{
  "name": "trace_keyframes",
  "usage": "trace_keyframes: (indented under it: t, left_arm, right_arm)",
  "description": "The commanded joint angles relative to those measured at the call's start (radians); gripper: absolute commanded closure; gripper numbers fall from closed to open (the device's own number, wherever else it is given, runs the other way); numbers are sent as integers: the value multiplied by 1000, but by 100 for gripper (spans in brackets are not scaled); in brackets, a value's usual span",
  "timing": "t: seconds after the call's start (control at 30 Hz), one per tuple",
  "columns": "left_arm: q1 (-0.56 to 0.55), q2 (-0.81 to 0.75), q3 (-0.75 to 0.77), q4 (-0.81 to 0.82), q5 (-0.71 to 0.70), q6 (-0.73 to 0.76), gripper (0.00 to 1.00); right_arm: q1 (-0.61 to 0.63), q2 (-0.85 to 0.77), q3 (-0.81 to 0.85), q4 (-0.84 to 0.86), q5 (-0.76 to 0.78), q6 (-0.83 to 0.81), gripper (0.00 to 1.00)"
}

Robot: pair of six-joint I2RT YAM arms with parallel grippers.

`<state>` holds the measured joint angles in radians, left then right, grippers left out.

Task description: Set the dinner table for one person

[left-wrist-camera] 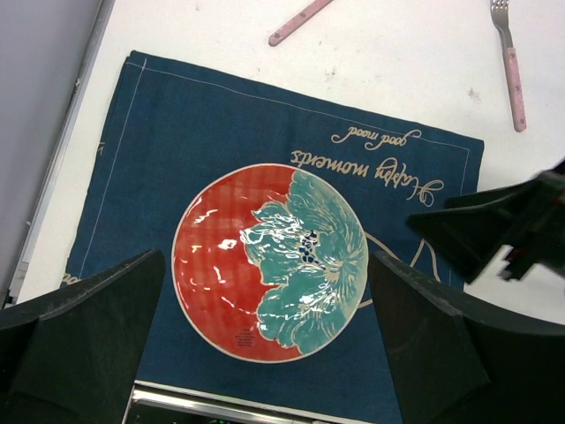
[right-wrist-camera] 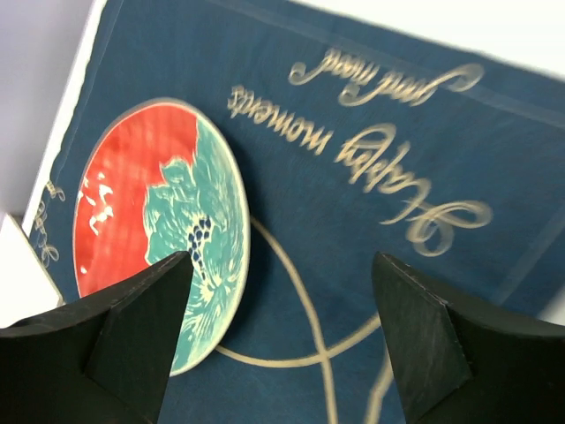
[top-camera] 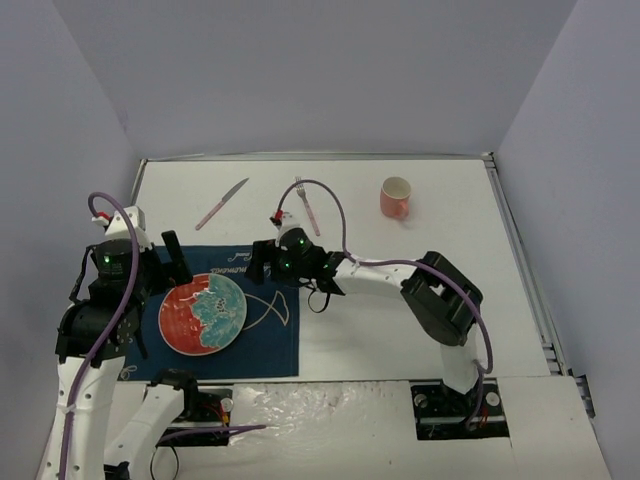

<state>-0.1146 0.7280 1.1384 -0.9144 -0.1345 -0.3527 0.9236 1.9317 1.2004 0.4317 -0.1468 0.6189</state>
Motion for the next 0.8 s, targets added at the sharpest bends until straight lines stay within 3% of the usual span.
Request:
trace_keyframes:
  t: [0.0, 0.2, 0.47, 0.77]
  left_arm:
    - [7, 45, -7, 76, 6, -8, 3]
    - [7, 85, -55, 152, 25, -19, 3]
    - [7, 135, -106, 225, 46, -17, 3]
    - [7, 202, -135, 264, 49, -56, 3]
  right_arm:
    - [-108, -195, -76, -18, 93, -99, 20]
    - [-272, -378, -157, -124, 188, -261, 19]
    - [-535, -501, -209, -208, 188, -373, 19]
    - [-612, -543, -232, -227, 167, -397, 19]
